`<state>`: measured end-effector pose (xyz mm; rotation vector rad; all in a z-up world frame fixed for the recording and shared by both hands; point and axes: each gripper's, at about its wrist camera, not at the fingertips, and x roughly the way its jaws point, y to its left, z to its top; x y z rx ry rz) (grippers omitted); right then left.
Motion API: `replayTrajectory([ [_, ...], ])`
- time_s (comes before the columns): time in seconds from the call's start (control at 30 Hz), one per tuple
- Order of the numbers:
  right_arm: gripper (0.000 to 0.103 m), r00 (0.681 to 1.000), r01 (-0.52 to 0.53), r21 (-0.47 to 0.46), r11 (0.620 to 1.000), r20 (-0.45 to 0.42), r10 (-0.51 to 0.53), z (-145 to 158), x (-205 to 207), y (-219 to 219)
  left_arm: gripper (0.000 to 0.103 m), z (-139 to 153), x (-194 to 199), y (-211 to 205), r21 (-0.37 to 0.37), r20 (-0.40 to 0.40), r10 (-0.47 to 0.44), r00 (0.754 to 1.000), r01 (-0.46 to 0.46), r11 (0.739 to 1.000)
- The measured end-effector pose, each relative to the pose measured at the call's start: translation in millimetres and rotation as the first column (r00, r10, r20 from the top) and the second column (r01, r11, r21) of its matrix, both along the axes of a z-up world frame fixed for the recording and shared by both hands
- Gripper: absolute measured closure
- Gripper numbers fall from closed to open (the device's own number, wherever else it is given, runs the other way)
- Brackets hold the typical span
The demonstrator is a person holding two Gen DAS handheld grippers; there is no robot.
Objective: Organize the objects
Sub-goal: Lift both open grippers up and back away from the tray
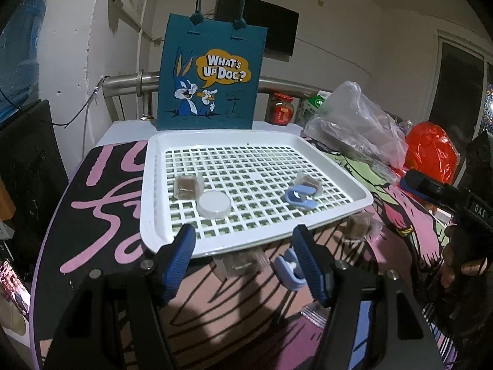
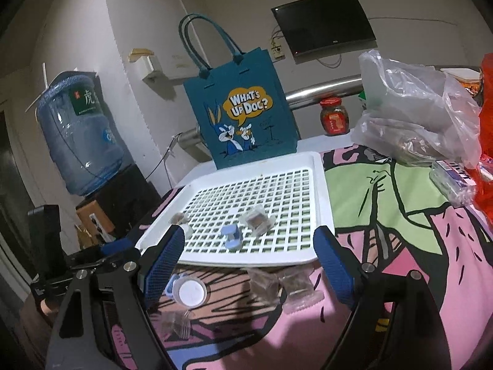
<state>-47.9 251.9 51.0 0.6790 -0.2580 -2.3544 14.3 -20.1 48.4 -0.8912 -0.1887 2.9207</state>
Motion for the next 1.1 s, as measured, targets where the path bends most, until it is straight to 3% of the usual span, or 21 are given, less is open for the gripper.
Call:
replayTrajectory([
  [0.6, 0.017, 0.999, -0.037, 0.205, 0.978, 0.005, 0.037, -22.2, 11.1, -30.6, 0.038, -18.2, -3.8, 10.2, -0.009, 0.114, -0.005, 0.994, 0.006, 1.000],
  [1.1, 0.017, 0.998, -0.051, 0.228, 0.972, 0.056, 0.039, -28.2, 6.5, -34.3, 0.038, -27.4, -12.9, 8.7, -0.003, 0.182, 0.001, 0.983, -0.001, 1.000],
])
